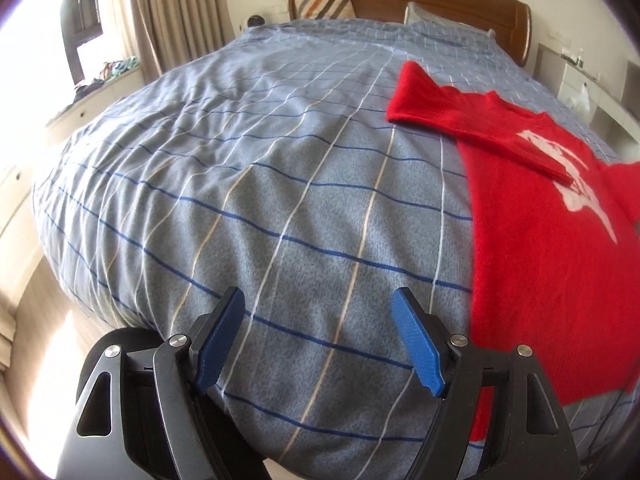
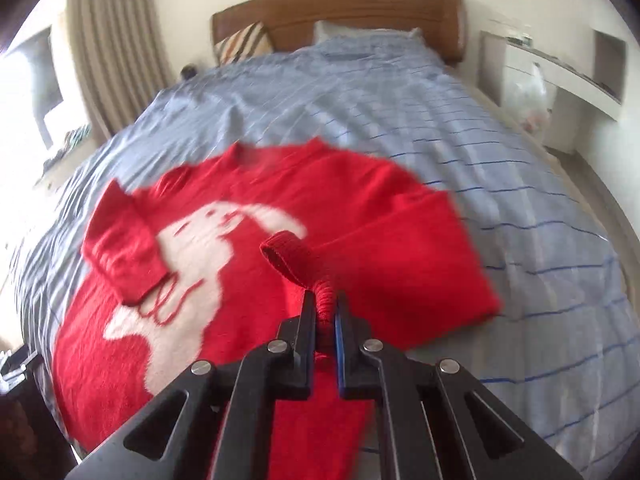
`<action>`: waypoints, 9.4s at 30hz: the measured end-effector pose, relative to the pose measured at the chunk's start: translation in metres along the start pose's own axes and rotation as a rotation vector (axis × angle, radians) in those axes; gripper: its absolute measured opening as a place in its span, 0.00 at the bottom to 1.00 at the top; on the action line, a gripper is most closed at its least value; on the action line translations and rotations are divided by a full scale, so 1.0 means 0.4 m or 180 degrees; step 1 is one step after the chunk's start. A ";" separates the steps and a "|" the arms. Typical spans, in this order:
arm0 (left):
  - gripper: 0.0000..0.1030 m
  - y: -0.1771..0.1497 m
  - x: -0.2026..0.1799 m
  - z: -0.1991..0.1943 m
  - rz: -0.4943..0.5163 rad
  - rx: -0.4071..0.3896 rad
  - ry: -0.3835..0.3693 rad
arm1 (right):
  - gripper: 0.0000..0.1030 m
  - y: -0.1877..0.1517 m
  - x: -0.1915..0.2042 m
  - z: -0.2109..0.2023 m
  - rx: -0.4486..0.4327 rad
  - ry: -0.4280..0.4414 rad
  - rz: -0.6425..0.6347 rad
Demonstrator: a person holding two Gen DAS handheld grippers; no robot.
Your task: Fold small clothes
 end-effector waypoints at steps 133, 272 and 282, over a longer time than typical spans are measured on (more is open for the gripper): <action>0.97 0.187 0.054 0.022 0.0116 -0.0379 -0.0188 | 0.75 -0.383 -0.073 -0.236 -0.0319 -0.1145 0.0546; 1.00 0.072 -0.017 0.134 0.0079 -0.0338 -0.0148 | 0.72 -0.339 -0.127 -0.170 -0.0456 -0.0722 0.0490; 1.00 0.071 -0.016 0.134 0.0078 -0.0335 -0.0151 | 0.72 -0.349 -0.102 -0.155 -0.0396 -0.0761 0.0375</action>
Point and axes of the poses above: each gripper's, at about its wrist camera, not at the fingertips, and z roughly the way its jaws point, x to its left, y to its top, the point moved 1 cm from there along z, roughly the way its jaws point, and after that the axes turned 5 degrees about -y, right-handed, at the moved point
